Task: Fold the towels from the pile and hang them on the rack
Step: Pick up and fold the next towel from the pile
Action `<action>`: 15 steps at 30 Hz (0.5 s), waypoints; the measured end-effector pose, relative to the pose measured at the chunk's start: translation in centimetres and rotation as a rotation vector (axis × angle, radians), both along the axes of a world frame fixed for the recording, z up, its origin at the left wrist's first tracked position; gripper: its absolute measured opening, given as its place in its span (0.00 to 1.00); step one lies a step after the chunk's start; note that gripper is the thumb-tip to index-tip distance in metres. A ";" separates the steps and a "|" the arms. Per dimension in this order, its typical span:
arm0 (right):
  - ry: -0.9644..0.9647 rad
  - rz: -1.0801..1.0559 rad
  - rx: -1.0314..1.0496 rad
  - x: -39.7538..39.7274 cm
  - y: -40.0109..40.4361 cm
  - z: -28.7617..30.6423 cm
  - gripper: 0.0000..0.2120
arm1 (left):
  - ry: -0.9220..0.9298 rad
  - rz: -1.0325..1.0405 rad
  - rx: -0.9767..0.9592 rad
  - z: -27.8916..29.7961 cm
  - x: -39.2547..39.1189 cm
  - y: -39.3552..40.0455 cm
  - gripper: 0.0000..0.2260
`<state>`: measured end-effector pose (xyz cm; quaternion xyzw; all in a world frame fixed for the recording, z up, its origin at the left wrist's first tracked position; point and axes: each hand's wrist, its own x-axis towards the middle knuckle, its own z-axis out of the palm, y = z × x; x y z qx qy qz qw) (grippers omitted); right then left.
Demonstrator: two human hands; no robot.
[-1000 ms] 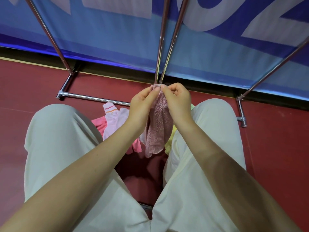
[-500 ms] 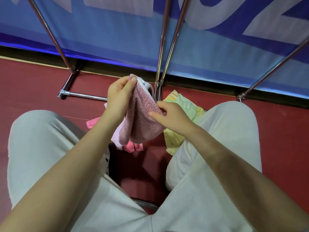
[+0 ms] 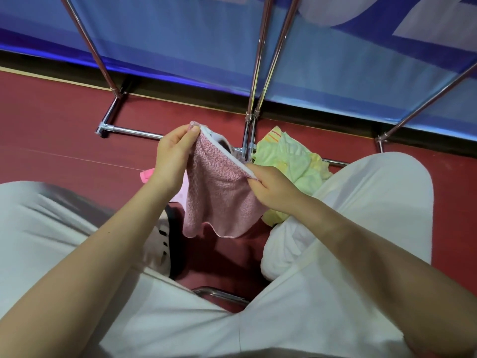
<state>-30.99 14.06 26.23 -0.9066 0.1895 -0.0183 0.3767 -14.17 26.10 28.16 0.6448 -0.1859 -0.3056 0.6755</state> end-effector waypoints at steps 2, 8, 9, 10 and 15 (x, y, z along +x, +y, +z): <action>0.048 0.020 0.039 -0.1 0.3 0.1 0.07 | 0.036 0.037 0.019 -0.4 0.1 0.2 0.16; 0.371 0.131 -0.042 0.4 0.3 -0.4 0.20 | 0.055 0.120 0.010 -0.5 1.3 0.1 0.10; 0.438 0.154 -0.075 0.4 0.3 -0.5 0.20 | 0.057 0.131 0.000 -0.3 1.6 0.1 0.10; 0.496 0.173 -0.100 0.3 0.2 -0.8 0.20 | 0.059 0.140 -0.012 -0.3 1.8 0.0 0.10; 0.517 0.182 -0.125 0.0 -0.3 -2.1 0.10 | 0.115 0.153 -0.041 -0.2 2.0 -0.4 0.09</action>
